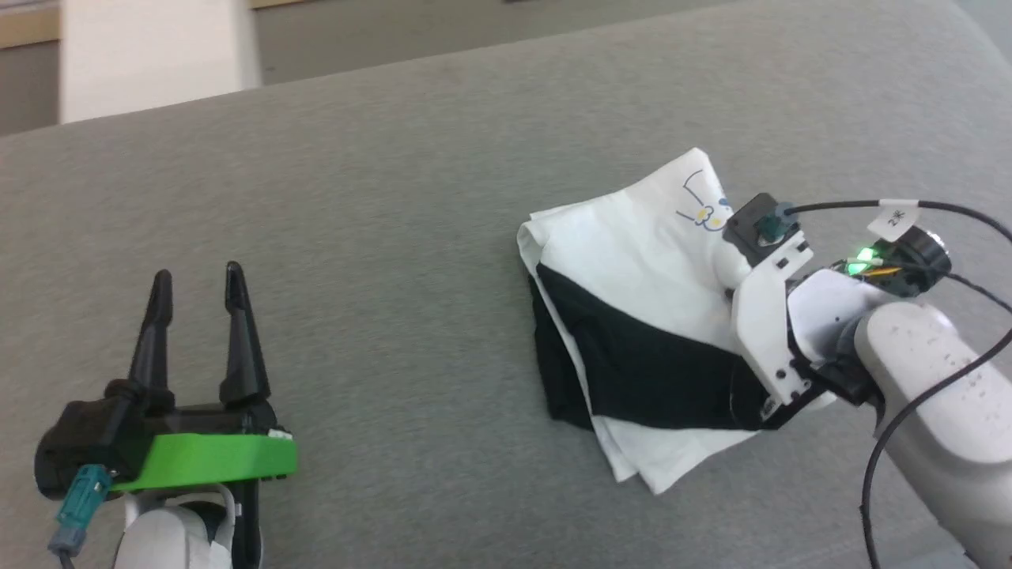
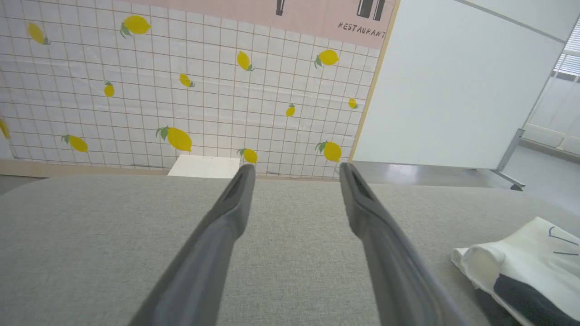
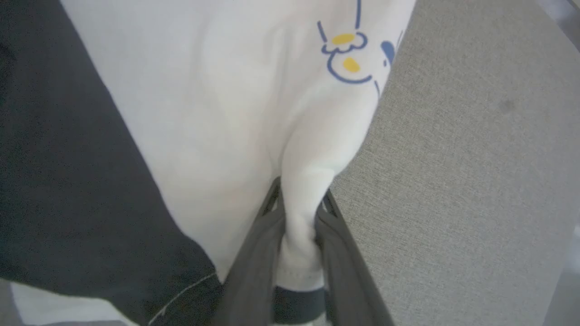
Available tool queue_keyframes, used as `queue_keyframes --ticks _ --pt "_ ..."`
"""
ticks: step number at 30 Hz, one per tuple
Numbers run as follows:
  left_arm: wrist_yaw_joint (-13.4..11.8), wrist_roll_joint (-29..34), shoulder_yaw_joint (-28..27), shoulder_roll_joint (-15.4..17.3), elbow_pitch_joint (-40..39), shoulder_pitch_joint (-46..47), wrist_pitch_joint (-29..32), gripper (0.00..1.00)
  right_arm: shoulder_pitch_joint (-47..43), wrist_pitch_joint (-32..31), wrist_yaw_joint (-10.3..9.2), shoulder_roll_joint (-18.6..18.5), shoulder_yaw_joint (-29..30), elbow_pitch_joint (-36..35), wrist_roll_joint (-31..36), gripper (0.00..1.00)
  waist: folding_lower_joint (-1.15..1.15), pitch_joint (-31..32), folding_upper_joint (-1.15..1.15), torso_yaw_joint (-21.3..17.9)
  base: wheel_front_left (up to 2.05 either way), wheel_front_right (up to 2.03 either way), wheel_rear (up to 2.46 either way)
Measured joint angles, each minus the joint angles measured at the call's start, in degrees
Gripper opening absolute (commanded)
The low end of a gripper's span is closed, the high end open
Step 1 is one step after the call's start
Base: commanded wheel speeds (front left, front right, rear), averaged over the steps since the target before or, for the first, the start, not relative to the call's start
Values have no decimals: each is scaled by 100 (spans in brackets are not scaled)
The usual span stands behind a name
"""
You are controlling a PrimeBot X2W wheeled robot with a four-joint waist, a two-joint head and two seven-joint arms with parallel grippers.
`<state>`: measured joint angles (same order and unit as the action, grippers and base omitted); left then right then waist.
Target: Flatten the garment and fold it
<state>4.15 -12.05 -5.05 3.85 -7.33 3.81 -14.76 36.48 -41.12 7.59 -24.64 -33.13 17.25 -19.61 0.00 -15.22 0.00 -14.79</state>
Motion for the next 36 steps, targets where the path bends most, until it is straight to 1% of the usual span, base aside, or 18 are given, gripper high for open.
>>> queue_keyframes --ticks 5,7,9,13,16,19,23,28,31,34,35,36 --pt "-26 58 -55 159 -144 25 15 100 358 350 0 -368 -328 332 -203 0 0 -191 0 -568 0 0 0" --pt "-26 69 -82 230 -244 66 80 100 494 500 0 -564 -389 461 -222 0 0 -301 0 -718 0 0 0" --pt "-42 98 -111 320 -350 133 176 100 655 679 0 -809 -458 625 -218 0 0 -457 0 -839 0 0 0" --pt "-67 154 -159 476 -575 201 364 100 873 981 1 -1129 -309 1005 -202 0 0 -766 0 -973 0 0 0" --pt "-67 223 -167 575 -760 250 504 100 992 1254 1 -1325 83 1408 -132 0 0 -1054 0 -1001 0 0 0" --pt "-67 248 -188 668 -928 306 623 100 1072 1449 1 -1403 578 1811 -10 0 1 -1339 0 -961 0 0 0" --pt "-69 279 -241 789 -1124 333 767 100 1203 1658 1 -1407 1325 2349 214 0 1 -1687 0 -869 0 0 0" --pt "-79 294 -291 891 -1335 335 870 100 1327 1834 1 -1402 2395 2997 683 0 1 -2074 0 -699 0 0 0" --pt "-94 293 -319 921 -1405 334 913 100 1337 1903 2 -1406 2915 3217 1037 0 1 -2218 0 -588 0 0 0" --pt "-104 293 -331 937 -1457 330 914 100 1338 2016 1 -1386 3312 3294 1388 0 1 -2313 0 -489 0 0 0" --pt "-119 293 -330 938 -1470 330 915 100 1338 2058 1 -1367 3414 3299 1488 5 1 -2334 0 -467 0 0 0" --pt "-119 292 -327 939 -1479 328 916 100 1338 2119 1 -1327 3590 3309 1595 29 1 -2356 0 -439 0 0 0"
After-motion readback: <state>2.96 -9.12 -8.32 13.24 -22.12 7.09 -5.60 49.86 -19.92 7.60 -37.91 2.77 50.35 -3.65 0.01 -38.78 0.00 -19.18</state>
